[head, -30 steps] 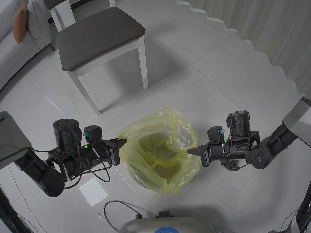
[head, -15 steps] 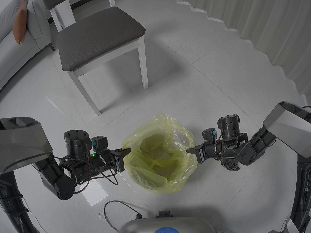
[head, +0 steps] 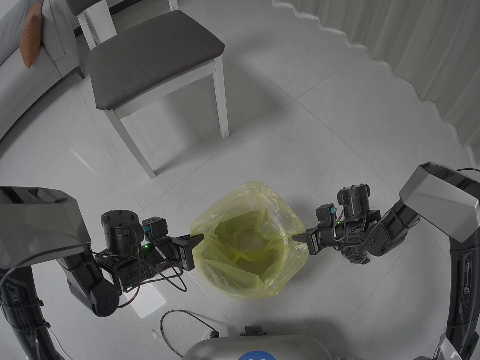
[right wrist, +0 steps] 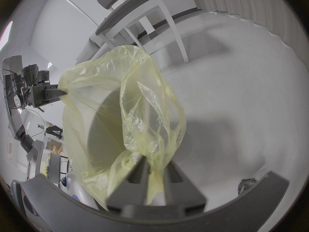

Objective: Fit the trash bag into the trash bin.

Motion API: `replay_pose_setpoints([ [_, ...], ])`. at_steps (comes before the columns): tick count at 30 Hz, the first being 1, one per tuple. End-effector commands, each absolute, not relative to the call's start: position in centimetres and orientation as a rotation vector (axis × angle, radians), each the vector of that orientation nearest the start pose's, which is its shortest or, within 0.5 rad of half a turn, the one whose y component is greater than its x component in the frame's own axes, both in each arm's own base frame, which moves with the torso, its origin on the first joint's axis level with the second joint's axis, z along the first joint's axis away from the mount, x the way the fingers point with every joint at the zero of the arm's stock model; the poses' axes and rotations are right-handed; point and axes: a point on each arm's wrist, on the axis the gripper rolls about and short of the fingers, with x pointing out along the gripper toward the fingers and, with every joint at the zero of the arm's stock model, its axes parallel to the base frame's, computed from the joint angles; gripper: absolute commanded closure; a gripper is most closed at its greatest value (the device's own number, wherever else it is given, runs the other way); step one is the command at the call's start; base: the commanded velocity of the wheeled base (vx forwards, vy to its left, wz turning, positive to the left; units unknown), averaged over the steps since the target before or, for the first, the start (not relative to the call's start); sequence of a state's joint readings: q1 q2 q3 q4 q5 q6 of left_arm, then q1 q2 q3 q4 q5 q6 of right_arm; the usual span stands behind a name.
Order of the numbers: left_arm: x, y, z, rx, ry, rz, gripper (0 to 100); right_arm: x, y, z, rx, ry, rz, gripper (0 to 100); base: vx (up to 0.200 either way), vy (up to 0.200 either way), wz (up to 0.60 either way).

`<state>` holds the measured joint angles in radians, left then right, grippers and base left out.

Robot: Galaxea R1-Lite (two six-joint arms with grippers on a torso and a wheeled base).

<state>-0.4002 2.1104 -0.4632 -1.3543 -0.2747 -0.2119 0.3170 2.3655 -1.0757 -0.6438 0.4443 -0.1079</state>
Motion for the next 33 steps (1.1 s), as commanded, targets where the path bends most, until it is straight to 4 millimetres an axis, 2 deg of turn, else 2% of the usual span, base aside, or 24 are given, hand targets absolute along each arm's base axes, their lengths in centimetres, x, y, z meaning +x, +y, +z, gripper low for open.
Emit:
replay_pose_setpoints([
  [1, 28.5, -12.7, 4.7, -0.186, 0.37, -0.633, 100, 39.2, 13.8, 0.2, -0.055, 0.621, 0.767, 0, 0.0, 0.0, 0.0],
  [6, 28.1, -12.5, 5.3, -0.189, 0.358, -0.635, 100, 38.8, 12.3, 2.6, -0.055, 0.578, 0.74, 0, 0.0, 0.0, 0.0],
  [14, 27.9, -11.5, 4.4, -0.191, 0.395, -0.602, 100, 37.6, 10.7, 5.4, -0.071, 0.528, 0.716, 0, 0.0, 0.0, 0.0],
  [20, 27.2, -10.5, 3.6, -0.194, 0.425, -0.575, 100, 37.2, 10.8, 6.1, -0.077, 0.512, 0.72, 0, 0.0, 0.0, 0.0],
  [33, 28.2, -9.9, 1.5, -0.198, 0.424, -0.541, 100, 36.7, 11.4, 7.0, -0.093, 0.49, 0.742, 0, 0.0, 0.0, 0.0],
])
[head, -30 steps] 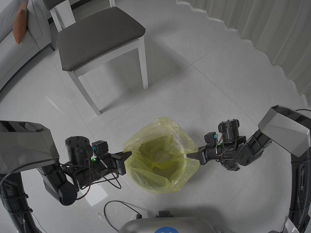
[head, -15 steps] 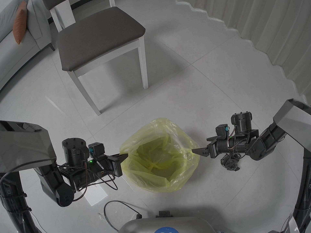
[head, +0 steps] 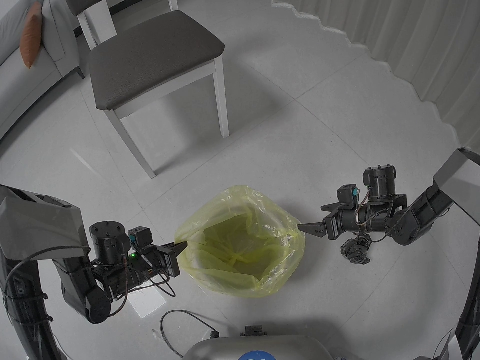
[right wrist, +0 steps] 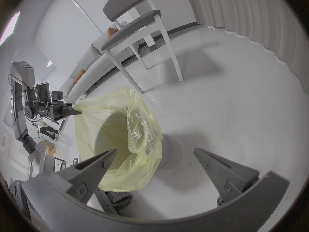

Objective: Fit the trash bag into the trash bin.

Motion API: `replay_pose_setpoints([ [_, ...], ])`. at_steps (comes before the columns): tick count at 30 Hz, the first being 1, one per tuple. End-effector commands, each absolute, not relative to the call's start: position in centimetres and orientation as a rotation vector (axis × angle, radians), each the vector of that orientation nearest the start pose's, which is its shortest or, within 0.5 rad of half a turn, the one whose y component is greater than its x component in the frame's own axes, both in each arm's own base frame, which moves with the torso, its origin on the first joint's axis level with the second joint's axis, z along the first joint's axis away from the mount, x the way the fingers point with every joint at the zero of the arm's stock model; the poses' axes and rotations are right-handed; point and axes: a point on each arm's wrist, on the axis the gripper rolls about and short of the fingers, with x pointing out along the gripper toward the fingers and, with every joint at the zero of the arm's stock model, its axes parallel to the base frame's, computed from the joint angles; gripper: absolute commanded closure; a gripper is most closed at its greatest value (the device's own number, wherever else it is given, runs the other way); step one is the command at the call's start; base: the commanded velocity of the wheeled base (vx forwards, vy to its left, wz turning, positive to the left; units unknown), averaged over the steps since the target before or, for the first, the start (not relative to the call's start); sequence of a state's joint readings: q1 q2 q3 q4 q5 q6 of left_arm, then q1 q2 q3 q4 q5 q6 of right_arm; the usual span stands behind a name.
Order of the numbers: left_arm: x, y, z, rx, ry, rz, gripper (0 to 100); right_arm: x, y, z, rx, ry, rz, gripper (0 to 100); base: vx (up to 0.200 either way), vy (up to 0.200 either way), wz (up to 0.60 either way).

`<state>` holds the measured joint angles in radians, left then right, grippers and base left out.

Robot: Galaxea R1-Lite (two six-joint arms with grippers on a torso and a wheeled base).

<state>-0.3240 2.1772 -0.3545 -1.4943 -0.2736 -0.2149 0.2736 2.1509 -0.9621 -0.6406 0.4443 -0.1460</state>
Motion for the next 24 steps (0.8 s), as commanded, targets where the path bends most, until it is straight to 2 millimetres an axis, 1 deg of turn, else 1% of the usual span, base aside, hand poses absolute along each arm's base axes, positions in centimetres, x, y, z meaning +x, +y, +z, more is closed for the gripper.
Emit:
replay_pose_setpoints([
  [1, 28.4, -9.7, 1.3, -0.198, 0.419, -0.536, 100, 36.6, 11.4, 7.3, -0.094, 0.487, 0.744, 0, 0.0, 0.0, 0.0],
  [4, 28.5, -9.7, 1.0, -0.199, 0.418, -0.535, 100, 36.4, 11.6, 7.4, -0.095, 0.486, 0.75, 0, 0.0, 0.0, 0.0],
  [5, 28.5, -9.5, 0.9, -0.202, 0.417, -0.529, 0, 36.3, 11.8, 7.3, -0.096, 0.491, 0.754, 0, 0.0, 0.0, 0.0],
  [13, 28.3, -7.8, 0.9, -0.208, 0.41, -0.481, 0, 35.6, 12.1, 6.7, -0.098, 0.52, 0.767, 0, 0.0, 0.0, 0.0],
  [19, 28.4, -7.8, 1.0, -0.212, 0.405, -0.481, 0, 35.3, 12.0, 6.7, -0.101, 0.522, 0.769, 0, 0.0, 0.0, 0.0],
  [24, 28.9, -7.1, 1.7, -0.209, 0.369, -0.463, 0, 35.1, 11.9, 6.9, -0.101, 0.519, 0.768, 0, 0.0, 0.0, 0.0],
])
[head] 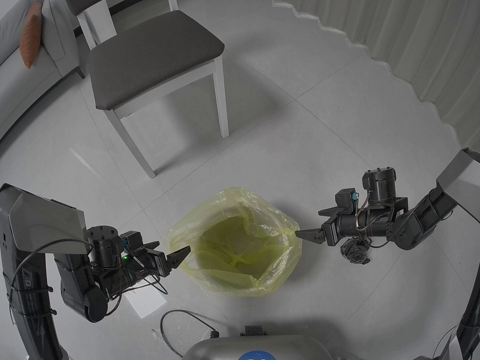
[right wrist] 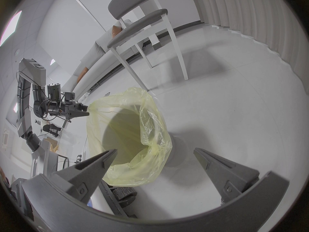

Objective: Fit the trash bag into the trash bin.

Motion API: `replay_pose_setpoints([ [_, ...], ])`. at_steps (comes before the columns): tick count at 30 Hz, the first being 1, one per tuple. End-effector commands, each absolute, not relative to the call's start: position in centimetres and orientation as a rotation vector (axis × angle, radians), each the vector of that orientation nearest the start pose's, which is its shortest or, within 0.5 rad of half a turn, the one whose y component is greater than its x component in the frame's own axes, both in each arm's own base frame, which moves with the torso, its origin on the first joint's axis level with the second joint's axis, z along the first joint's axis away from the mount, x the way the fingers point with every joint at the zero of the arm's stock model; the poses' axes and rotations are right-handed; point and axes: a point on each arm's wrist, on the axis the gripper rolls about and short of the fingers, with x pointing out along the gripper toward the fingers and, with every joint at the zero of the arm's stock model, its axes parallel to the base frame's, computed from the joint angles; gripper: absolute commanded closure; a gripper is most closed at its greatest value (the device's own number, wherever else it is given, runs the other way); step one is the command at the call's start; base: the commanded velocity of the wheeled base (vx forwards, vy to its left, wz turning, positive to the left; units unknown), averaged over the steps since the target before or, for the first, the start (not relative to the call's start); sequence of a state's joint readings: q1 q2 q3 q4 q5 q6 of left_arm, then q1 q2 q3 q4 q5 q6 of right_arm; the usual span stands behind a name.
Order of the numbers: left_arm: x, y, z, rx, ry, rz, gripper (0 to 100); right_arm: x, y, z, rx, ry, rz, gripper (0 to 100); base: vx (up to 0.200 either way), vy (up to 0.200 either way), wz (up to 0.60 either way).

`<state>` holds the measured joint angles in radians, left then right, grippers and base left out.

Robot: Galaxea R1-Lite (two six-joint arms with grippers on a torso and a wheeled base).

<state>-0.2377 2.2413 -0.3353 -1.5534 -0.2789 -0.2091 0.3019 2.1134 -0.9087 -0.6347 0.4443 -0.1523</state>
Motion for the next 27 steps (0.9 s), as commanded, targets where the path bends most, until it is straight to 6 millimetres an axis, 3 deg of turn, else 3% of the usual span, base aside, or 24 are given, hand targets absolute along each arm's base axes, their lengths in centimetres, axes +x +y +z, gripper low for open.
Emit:
replay_pose_setpoints([
  [1, 29.1, -7.0, 1.9, -0.21, 0.355, -0.462, 0, 35.1, 11.9, 6.9, -0.101, 0.519, 0.768, 0, 0.0, 0.0, 0.0],
  [12, 31.9, -8.5, 2.7, -0.201, 0.32, -0.493, 0, 33.3, 12.4, 6.3, -0.104, 0.566, 0.793, 0, 0.0, 0.0, 0.0],
  [27, 33.0, -8.4, 2.5, -0.2, 0.329, -0.483, 0, 32.8, 15.1, 2.4, -0.128, 0.677, 0.858, 0, 0.0, 0.0, 0.0],
])
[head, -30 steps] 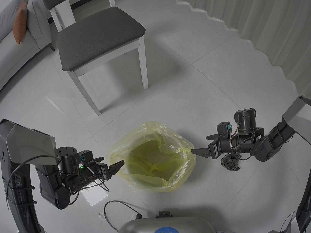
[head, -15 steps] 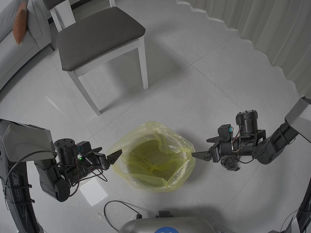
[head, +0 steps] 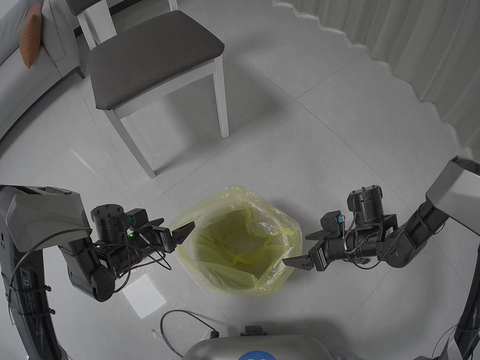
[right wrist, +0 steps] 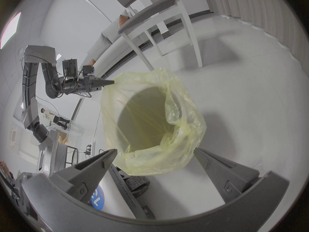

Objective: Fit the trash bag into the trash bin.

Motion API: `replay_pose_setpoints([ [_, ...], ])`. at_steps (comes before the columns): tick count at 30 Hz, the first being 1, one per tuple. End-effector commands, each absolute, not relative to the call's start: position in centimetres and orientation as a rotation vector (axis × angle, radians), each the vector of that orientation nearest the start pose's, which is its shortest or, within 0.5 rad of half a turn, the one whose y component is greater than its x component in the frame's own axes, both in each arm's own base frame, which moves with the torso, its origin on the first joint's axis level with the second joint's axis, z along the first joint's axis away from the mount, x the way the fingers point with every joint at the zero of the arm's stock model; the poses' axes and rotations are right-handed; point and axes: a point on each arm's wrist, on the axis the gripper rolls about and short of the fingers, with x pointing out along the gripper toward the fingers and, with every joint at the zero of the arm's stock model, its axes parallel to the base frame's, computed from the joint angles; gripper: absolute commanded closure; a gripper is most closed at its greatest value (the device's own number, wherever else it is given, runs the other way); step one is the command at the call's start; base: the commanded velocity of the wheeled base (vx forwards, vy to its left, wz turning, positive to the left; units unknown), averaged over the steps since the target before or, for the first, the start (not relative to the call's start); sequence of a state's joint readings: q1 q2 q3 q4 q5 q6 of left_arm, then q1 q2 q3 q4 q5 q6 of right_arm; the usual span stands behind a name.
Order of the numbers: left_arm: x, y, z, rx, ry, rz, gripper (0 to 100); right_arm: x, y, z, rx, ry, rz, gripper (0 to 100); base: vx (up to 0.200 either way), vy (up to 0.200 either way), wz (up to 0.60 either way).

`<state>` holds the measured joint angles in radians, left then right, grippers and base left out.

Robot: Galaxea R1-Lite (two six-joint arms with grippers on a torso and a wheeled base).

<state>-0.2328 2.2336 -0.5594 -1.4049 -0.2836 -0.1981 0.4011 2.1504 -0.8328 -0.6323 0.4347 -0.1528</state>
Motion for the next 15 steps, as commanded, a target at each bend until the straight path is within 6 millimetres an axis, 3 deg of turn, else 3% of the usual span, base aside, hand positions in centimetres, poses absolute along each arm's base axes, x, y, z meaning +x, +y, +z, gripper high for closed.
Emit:
replay_pose_setpoints([
  [1, 33.0, -8.4, 2.3, -0.2, 0.332, -0.481, 0, 32.8, 15.1, 2.3, -0.127, 0.679, 0.857, 0, 0.0, 0.0, 0.0],
  [5, 33.3, -7.5, 2.3, -0.188, 0.323, -0.46, 0, 33.2, 14.5, 2.2, -0.12, 0.682, 0.837, 0, 0.0, 0.0, 0.0],
  [15, 33.6, -7.7, 2.1, -0.19, 0.324, -0.486, 0, 34.8, 14.6, 1.2, -0.115, 0.676, 0.826, 0, 0.0, 0.0, 0.0],
])
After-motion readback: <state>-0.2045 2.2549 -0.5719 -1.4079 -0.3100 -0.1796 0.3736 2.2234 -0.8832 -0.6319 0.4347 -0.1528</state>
